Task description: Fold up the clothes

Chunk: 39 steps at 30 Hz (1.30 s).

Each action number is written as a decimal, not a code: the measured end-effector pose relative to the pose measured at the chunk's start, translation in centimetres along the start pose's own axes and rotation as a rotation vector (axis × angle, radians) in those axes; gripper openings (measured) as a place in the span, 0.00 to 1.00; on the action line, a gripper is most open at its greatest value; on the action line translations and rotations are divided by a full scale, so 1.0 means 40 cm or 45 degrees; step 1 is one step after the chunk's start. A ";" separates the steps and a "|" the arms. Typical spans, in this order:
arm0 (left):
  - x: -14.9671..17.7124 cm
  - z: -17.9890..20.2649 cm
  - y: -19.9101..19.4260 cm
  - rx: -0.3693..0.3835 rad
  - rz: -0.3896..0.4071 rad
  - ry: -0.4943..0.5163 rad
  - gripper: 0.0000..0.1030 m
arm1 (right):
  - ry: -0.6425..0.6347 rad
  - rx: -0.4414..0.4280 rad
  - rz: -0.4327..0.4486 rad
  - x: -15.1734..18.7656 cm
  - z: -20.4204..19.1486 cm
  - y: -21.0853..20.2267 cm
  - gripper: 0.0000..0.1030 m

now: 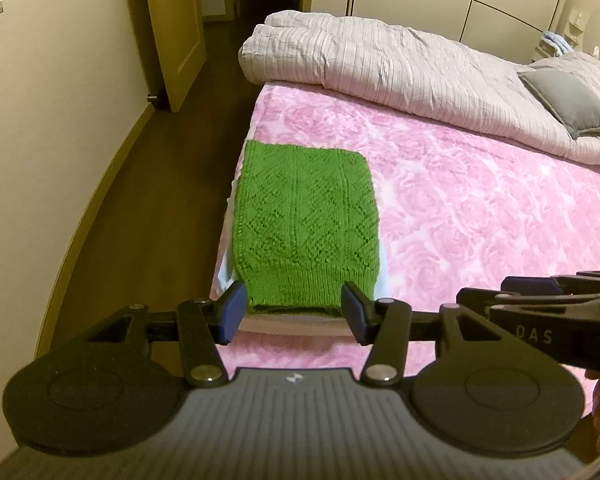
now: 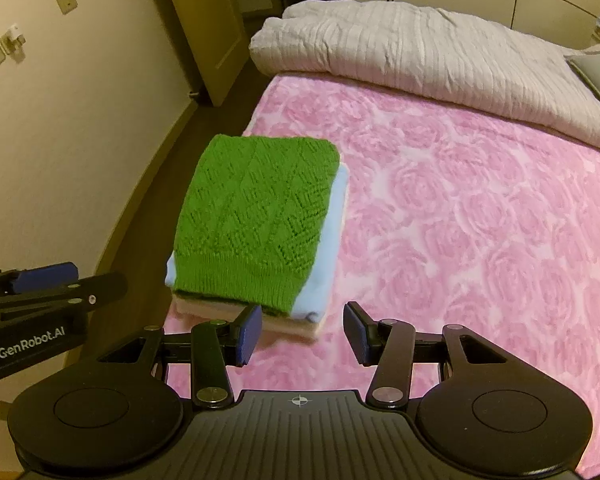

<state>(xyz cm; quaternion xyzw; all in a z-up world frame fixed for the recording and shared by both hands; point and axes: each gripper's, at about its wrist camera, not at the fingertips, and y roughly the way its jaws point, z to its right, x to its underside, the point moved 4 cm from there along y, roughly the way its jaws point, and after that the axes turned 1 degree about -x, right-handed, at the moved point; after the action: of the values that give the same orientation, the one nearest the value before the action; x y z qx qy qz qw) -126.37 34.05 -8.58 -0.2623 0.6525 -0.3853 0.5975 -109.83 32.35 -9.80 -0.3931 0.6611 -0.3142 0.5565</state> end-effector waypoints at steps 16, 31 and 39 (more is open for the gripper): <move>-0.019 0.103 0.047 -0.109 -0.027 -0.091 0.47 | -0.053 -0.067 -0.040 -0.041 0.115 0.038 0.48; -0.006 0.374 0.003 -0.239 -0.040 -0.286 0.47 | -0.250 -0.185 -0.074 -0.073 0.351 -0.032 0.48; 0.030 0.491 -0.055 -0.318 -0.026 -0.419 0.47 | -0.378 -0.269 -0.083 -0.071 0.454 -0.083 0.48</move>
<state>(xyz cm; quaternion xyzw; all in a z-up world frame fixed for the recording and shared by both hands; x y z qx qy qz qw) -107.51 28.13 -7.26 -0.4005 0.5861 -0.2592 0.6549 -91.20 33.60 -8.92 -0.5126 0.5879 -0.1995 0.5931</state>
